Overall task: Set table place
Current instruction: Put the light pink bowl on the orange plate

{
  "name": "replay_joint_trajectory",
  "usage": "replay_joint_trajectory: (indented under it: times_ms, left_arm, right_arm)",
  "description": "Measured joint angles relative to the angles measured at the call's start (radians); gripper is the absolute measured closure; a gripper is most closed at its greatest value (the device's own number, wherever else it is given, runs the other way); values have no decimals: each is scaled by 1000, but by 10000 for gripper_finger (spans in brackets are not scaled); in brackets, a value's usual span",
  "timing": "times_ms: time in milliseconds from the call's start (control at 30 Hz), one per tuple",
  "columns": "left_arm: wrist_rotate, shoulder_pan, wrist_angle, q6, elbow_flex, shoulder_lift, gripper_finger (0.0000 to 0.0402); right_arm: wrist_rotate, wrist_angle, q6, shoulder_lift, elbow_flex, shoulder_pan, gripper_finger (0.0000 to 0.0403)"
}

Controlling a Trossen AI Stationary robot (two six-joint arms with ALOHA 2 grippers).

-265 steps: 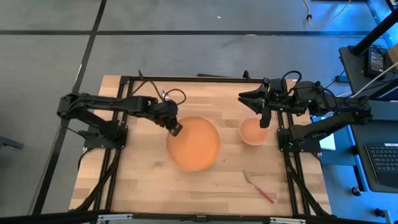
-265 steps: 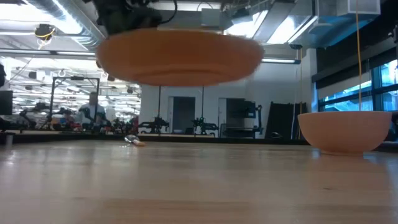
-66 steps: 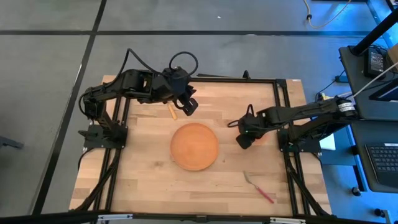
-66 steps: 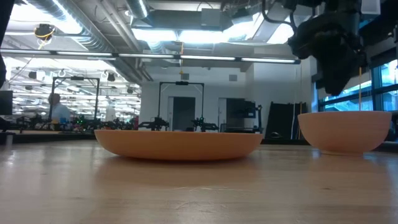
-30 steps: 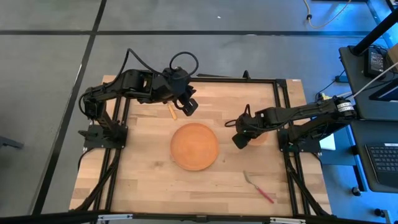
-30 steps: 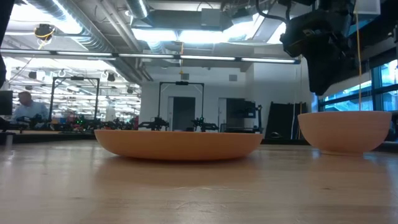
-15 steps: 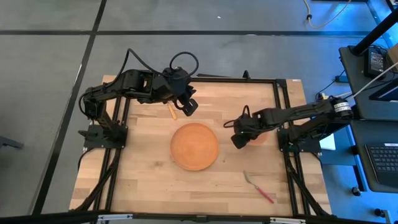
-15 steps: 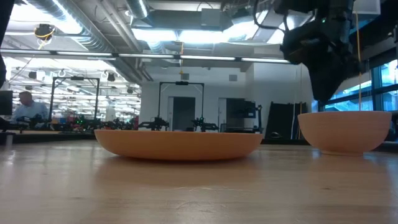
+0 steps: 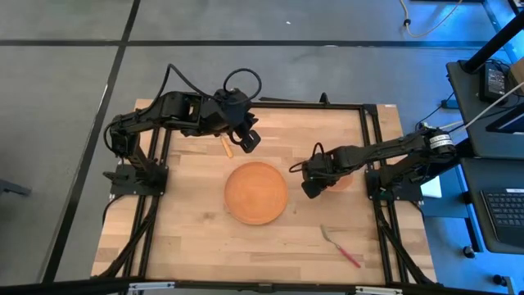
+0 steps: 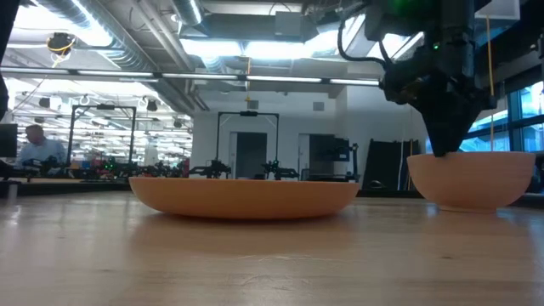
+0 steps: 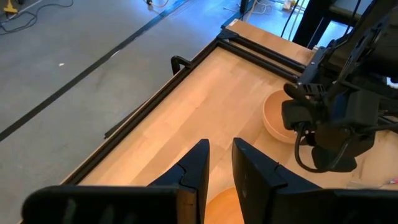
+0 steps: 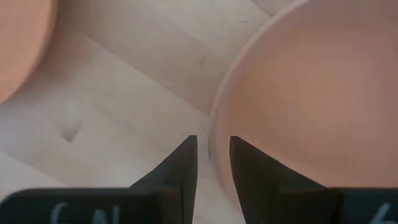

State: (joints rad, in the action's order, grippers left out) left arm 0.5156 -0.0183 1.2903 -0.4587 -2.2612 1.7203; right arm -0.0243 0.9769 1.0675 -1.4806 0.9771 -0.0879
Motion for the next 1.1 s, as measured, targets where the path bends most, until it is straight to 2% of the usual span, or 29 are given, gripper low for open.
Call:
replay_joint_trajectory:
  times_ms: [333, 433, 600, 767, 967, 1100]
  left_arm:
    - [0, 0, 0, 0, 0, 0, 339]
    - [0, 0, 0, 0, 0, 0, 339]
    - [0, 0, 0, 0, 0, 0, 339]
    - [0, 0, 0, 0, 0, 0, 339]
    - [0, 0, 0, 2, 0, 0, 339]
    - [25, 0, 0, 73, 0, 0, 339]
  right_arm:
    - [-9, 1, -28, -68, 0, 0, 310]
    - [-10, 2, -51, -77, 0, 0, 329]
    - [-16, 5, -82, -84, 1, 0, 389]
    - [-26, 6, -101, -71, 10, 0, 387]
    - [-31, 12, -201, -51, 95, 0, 393]
    - [-74, 27, -320, -48, 195, 0, 394]
